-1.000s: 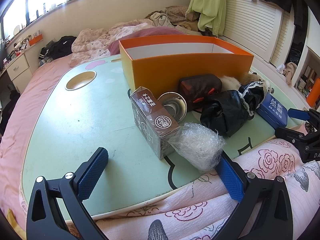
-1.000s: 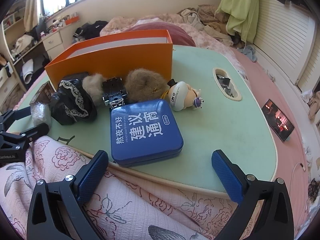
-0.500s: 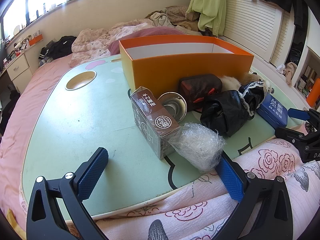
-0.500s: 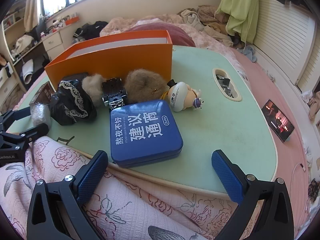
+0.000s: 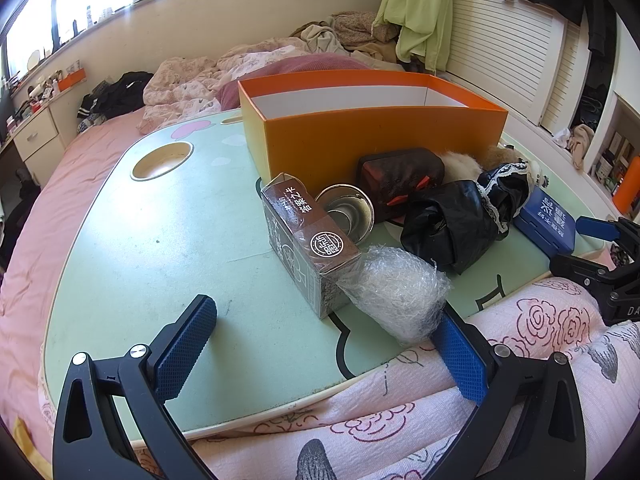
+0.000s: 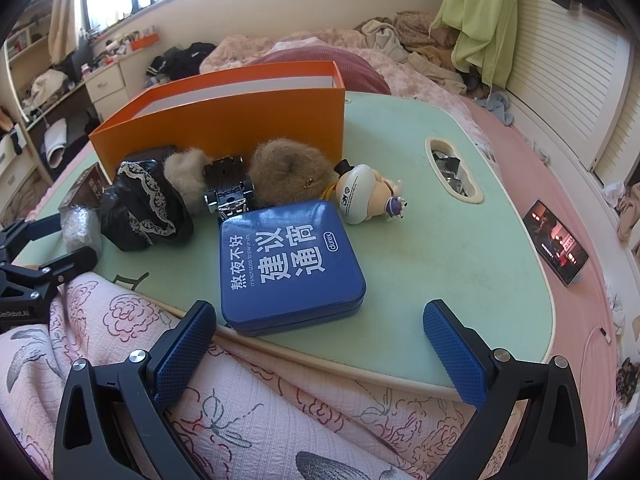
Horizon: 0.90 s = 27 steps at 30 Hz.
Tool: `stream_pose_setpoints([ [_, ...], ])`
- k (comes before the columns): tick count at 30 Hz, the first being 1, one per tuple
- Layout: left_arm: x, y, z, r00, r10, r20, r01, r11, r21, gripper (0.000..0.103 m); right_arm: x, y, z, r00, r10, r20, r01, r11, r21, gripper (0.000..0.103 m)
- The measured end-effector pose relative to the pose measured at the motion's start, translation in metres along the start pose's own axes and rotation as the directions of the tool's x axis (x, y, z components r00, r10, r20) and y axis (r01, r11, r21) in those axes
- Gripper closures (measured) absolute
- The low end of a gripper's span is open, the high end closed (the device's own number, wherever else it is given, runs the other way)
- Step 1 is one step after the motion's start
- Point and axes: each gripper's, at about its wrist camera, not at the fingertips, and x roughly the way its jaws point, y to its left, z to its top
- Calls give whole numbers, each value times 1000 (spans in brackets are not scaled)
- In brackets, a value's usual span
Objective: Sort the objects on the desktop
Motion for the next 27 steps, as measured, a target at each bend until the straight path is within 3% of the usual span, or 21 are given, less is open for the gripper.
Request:
stream_pose_setpoints([
  [27, -1, 0, -1, 1000, -1, 0, 1, 1000, 0, 0, 3, 1, 10, 998, 45, 32, -44, 999, -19, 0],
])
